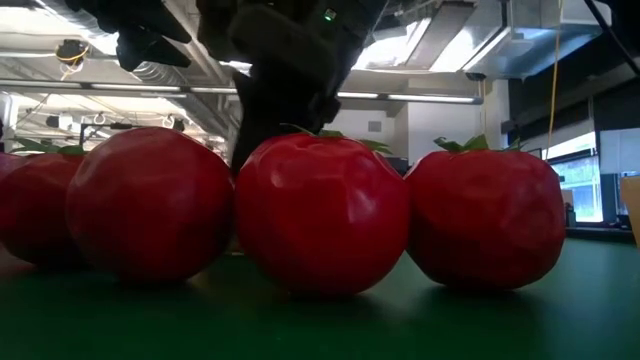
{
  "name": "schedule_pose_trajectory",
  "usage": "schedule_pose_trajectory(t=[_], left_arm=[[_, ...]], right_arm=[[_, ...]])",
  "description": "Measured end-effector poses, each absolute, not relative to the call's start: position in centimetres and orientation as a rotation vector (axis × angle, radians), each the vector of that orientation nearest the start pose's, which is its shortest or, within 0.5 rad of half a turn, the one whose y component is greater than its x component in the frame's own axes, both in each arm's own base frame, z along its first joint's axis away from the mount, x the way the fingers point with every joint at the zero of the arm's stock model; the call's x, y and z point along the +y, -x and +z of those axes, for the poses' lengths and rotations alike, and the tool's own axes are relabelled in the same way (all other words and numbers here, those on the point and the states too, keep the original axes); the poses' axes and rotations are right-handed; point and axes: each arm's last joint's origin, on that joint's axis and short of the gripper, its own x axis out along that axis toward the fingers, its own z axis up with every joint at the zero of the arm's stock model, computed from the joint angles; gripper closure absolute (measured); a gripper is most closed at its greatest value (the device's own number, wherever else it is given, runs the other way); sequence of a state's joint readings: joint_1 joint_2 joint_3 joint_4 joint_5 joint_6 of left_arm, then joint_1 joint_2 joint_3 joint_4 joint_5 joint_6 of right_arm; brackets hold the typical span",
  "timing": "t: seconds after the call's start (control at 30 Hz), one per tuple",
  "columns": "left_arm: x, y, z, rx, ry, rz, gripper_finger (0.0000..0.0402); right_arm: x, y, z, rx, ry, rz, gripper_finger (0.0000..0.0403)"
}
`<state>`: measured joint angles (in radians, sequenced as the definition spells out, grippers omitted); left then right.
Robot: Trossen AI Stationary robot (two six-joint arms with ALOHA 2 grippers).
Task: Sort produce into baskets
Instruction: Put the lemon into the orange bin
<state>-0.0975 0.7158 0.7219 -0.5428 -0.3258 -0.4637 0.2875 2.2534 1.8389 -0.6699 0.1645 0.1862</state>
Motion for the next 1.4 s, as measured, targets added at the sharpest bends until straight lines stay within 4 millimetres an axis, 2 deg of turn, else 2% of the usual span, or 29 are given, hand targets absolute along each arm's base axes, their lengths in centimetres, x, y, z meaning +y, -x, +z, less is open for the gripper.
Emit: schedule_pose_trajectory(t=[0.33, 0.57, 0.83, 1.03, 1.2, 1.4], left_arm=[[-0.5, -14.7, 29.0, 0.463, 0.339, 0.339, 0.0193], [-0.5, -14.7, 28.9, 0.465, 0.331, 0.337, 0.0193], [-0.5, -14.5, 28.6, 0.503, 0.331, 0.348, 0.0193], [-0.5, -14.4, 28.4, 0.525, 0.337, 0.357, 0.0193], [-0.5, -14.4, 28.4, 0.528, 0.318, 0.351, 0.0193], [-0.5, -14.4, 28.4, 0.527, 0.321, 0.352, 0.0193]], right_arm=[[13.0, -45.8, 21.9, 1.14, 0.171, 0.029, 0.0156], [12.7, -43.5, 22.1, 1.361, 0.173, 0.115, 0.0156], [12.5, -40.6, 25.6, 1.432, 0.183, 0.131, 0.0157], [13.0, -34.8, 28.5, 1.437, 0.131, 0.086, 0.0157], [13.3, -27.7, 30.8, 1.336, 0.012, -0.099, 0.0156], [13.6, -19.5, 31.6, 1.196, -0.201, -0.298, 0.0151]])
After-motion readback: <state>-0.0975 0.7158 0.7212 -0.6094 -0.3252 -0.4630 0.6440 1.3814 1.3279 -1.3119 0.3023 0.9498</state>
